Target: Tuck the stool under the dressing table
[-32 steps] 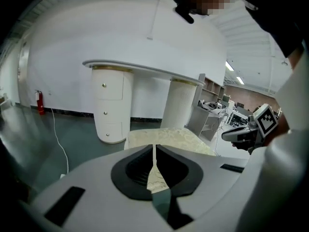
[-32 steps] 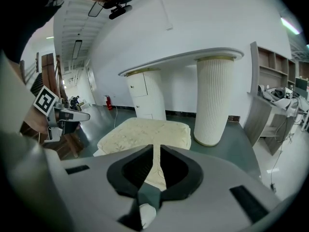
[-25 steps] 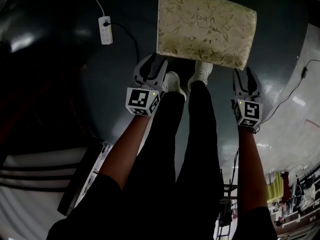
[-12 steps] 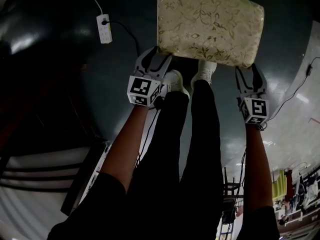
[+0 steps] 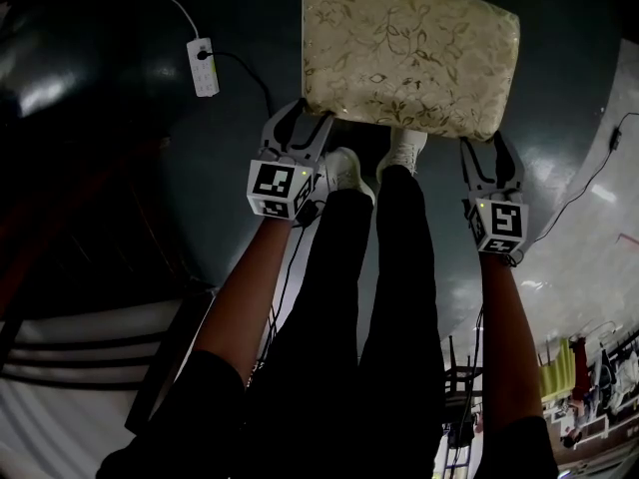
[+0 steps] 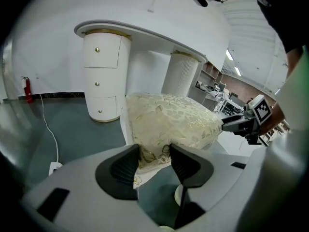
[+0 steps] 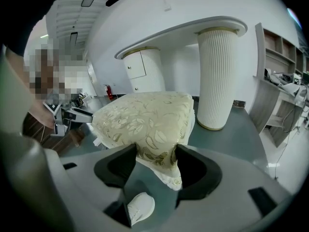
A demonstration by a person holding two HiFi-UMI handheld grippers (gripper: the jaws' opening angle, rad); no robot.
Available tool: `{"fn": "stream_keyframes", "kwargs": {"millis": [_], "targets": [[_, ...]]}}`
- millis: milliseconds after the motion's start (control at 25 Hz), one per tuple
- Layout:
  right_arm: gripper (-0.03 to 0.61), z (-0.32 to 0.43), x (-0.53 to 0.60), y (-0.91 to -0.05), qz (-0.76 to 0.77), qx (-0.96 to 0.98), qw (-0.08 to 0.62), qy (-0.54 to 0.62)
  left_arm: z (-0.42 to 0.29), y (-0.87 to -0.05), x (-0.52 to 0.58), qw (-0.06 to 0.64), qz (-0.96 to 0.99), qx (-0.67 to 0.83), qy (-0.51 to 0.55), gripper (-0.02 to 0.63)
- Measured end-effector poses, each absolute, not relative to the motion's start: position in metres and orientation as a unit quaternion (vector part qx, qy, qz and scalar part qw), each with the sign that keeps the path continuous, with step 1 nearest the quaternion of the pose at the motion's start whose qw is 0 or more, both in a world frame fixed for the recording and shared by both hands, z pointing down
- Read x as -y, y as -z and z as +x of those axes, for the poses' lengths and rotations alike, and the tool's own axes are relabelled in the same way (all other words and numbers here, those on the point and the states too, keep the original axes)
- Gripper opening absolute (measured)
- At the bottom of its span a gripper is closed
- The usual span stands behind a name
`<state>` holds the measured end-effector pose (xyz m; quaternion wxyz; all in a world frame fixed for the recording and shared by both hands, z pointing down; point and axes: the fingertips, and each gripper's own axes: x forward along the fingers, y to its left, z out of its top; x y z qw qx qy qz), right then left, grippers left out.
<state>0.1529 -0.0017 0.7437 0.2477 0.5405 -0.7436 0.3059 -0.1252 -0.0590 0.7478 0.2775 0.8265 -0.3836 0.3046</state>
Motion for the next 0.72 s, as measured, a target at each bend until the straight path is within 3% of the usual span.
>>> {"fn": "stream_keyframes", "kwargs": {"millis": [720], "targets": [[0.256, 0.155, 0.004, -0.747, 0.561, 0.733, 0.252, -0.293, -0.123, -0.758, 0.058, 0.278, 0.831, 0.37, -0.31, 0.212]]}}
